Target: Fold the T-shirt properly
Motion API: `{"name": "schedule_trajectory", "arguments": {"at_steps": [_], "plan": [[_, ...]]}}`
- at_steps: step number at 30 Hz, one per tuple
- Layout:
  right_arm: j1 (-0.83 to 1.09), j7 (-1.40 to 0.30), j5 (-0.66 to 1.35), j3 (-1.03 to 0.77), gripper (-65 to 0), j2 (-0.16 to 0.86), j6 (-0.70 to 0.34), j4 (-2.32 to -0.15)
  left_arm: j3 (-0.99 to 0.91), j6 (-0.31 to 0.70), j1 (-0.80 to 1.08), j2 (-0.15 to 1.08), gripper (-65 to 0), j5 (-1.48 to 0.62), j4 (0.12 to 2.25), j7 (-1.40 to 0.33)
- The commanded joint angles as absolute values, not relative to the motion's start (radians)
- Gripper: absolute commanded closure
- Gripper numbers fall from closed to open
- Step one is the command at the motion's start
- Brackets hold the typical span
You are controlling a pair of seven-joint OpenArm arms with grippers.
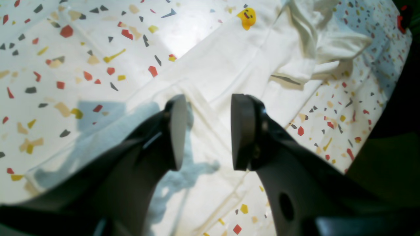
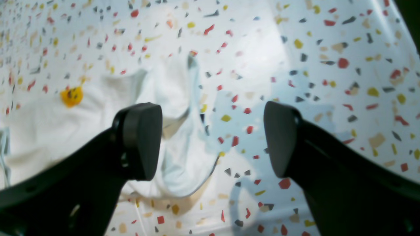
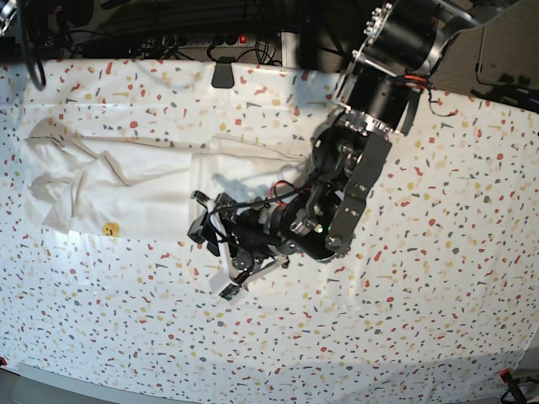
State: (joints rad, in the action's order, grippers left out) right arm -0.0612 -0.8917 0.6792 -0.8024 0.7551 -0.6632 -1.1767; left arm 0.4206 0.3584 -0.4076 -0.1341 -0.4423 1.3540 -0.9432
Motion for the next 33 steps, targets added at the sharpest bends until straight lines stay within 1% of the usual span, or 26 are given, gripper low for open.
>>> {"name": "schedule_trajectory", "arguments": {"at_steps": [1, 4, 6, 10, 14, 16, 21, 23, 27, 30, 33], "plan": [[-0.092, -0.881, 0.709, -0.798, -47.5, 0.811, -0.666, -1.143, 0.42, 0.363, -0.437, -0.149, -22.2, -0.461, 1.37, -0.92], [-0.168, -0.918, 0.737, -0.749, -47.0, 0.863, -0.669, -0.972, 0.42, 0.363, -0.437, -0.149, -22.2, -0.461, 1.37, -0.919], [-0.221, -0.918, 0.737, -0.698, -47.0, 0.888, -0.698, -0.856, 0.42, 0.363, -0.437, -0.149, -22.2, -0.461, 1.37, -0.92], [-0.318, -0.893, 0.738, -0.592, -47.0, 0.895, -0.698, -0.718, 0.42, 0.363, -0.437, -0.149, -22.2, -0.461, 1.37, -0.92], [-0.384, -0.889, 0.731, -0.467, -45.4, 0.879, -0.698, -0.697, 0.42, 0.363, -0.437, -0.149, -22.2, -0.461, 1.37, -0.92], [-0.411, -0.875, 0.699, -0.408, -44.0, 0.868, -0.698, -0.697, 0.42, 0.363, -0.437, -0.149, -22.2, -0.461, 1.37, -0.92], [-0.426, -0.829, 0.591, -0.297, -43.9, 0.811, -0.698, -0.694, 0.42, 0.363, -0.437, -0.149, -22.2, -0.461, 1.37, -0.921], [-0.427, -0.791, 0.535, -0.282, -43.9, 0.783, -0.698, -0.677, 0.42, 0.363, -0.434, -0.149, -22.2, -0.461, 1.37, -0.922], [-0.427, -0.708, 0.496, -0.281, -43.9, 0.741, -0.698, -0.606, 0.42, 0.363, -0.432, -0.149, -22.2, -0.46, 1.37, -0.927], [-0.426, -0.715, 0.502, -0.281, -43.9, 0.721, -0.698, -0.576, 0.42, 0.363, -0.432, -0.149, -22.2, -0.46, 1.37, -0.927], [-0.427, -0.762, 0.53, -0.281, -43.9, 0.718, -0.698, -0.574, 0.42, 0.363, -0.432, -0.149, -22.2, -0.46, 1.37, -0.927]]}}
